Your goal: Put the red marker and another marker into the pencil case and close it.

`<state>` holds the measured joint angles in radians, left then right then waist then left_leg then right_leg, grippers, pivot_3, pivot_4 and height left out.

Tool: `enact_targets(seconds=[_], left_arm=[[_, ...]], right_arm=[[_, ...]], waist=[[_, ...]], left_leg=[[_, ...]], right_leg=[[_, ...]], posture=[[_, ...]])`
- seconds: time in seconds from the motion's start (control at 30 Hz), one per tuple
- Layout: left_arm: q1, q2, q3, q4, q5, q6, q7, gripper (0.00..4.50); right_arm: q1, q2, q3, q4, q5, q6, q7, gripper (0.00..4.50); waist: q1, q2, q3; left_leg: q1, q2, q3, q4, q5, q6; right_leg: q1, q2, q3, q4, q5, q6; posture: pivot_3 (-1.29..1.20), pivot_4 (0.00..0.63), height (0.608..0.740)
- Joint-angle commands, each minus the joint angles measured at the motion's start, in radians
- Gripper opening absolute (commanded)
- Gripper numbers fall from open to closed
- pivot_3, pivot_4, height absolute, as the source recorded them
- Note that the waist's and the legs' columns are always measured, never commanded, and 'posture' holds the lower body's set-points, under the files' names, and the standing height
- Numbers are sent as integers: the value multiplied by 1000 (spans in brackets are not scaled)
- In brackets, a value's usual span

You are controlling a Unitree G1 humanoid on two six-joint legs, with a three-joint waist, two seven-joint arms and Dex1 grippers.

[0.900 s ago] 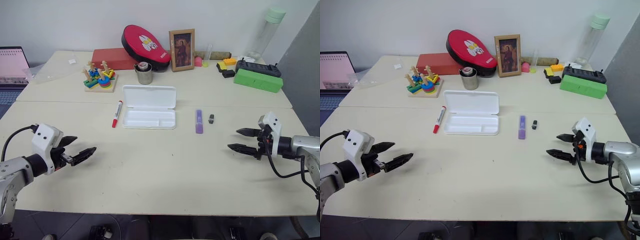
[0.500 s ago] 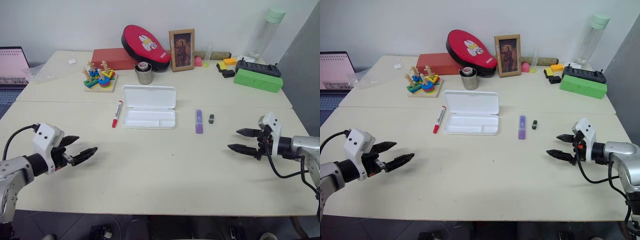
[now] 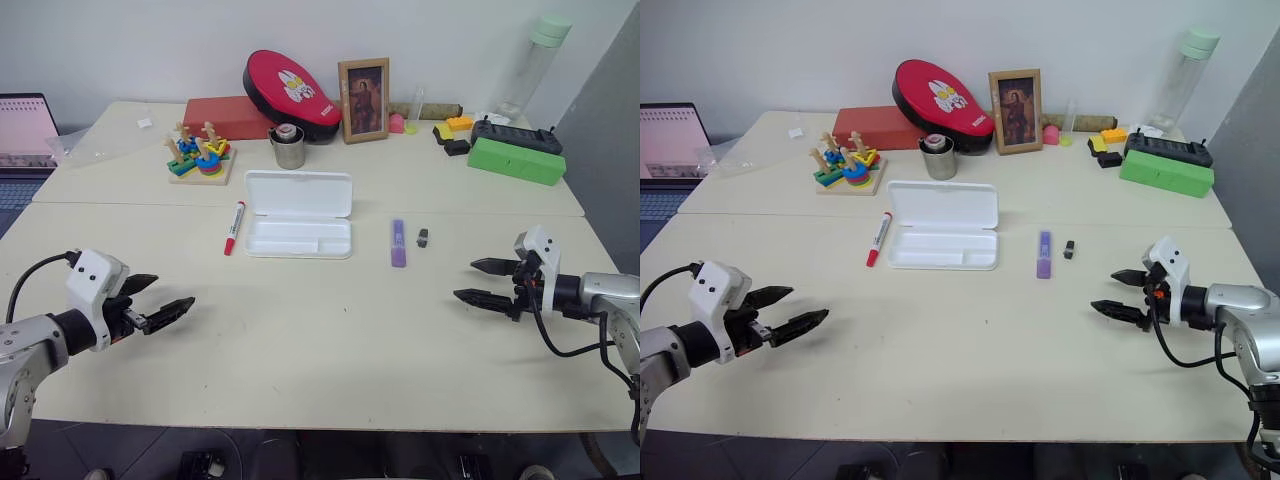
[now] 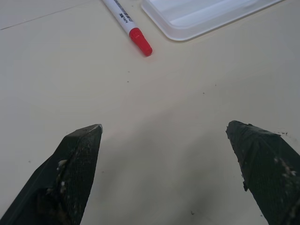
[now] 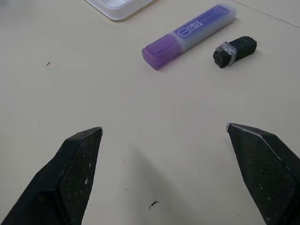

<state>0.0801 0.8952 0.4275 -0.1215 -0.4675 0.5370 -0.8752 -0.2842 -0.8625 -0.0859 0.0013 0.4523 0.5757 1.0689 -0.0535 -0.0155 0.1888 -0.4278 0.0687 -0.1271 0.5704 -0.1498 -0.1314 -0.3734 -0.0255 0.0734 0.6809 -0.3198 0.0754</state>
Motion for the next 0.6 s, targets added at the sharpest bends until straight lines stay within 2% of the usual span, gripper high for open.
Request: enact_targets(seconds=[0.03, 0.17, 0.27, 0.43, 0.6], left_arm=[[-11, 0, -4, 2, 17, -22, 3, 4500], [-36, -24, -56, -12, 45, -57, 14, 4500], [-81, -56, -100, -49, 26, -57, 12, 4500], [-165, -120, -200, -139, -15, -30, 4, 4500], [-238, -205, -257, -211, -63, 7, 45, 4500]], right_arm=[[-12, 2, -10, -32, -2, -15, -5, 4450], [-98, 40, 48, -63, 10, -9, 23, 4450], [-242, 131, 155, -29, -22, -15, 32, 4450], [-499, 337, 352, 188, -164, -96, 30, 4450], [-641, 494, 454, 455, -282, -220, 40, 4450]], waist=[[0, 0, 0], [-1, 0, 0], [-7, 0, 0], [-12, 0, 0], [2, 0, 0]], left_leg=[[0, 0, 0, 0, 0, 0], [0, 0, 0, 0, 0, 0], [0, 0, 0, 1, 0, 0], [0, 2, 0, 2, 0, 0], [-1, 1, -1, 1, 0, 0]], right_leg=[[0, 0, 0, 0, 0, 0], [0, 0, 0, 0, 0, 0], [0, 0, 0, 1, 1, 1], [0, 2, 0, 1, 3, -1], [0, 2, -1, 1, 4, -3]], posture=[[0, 150, 740], [0, 150, 740], [0, 150, 740], [0, 150, 740], [0, 150, 740]])
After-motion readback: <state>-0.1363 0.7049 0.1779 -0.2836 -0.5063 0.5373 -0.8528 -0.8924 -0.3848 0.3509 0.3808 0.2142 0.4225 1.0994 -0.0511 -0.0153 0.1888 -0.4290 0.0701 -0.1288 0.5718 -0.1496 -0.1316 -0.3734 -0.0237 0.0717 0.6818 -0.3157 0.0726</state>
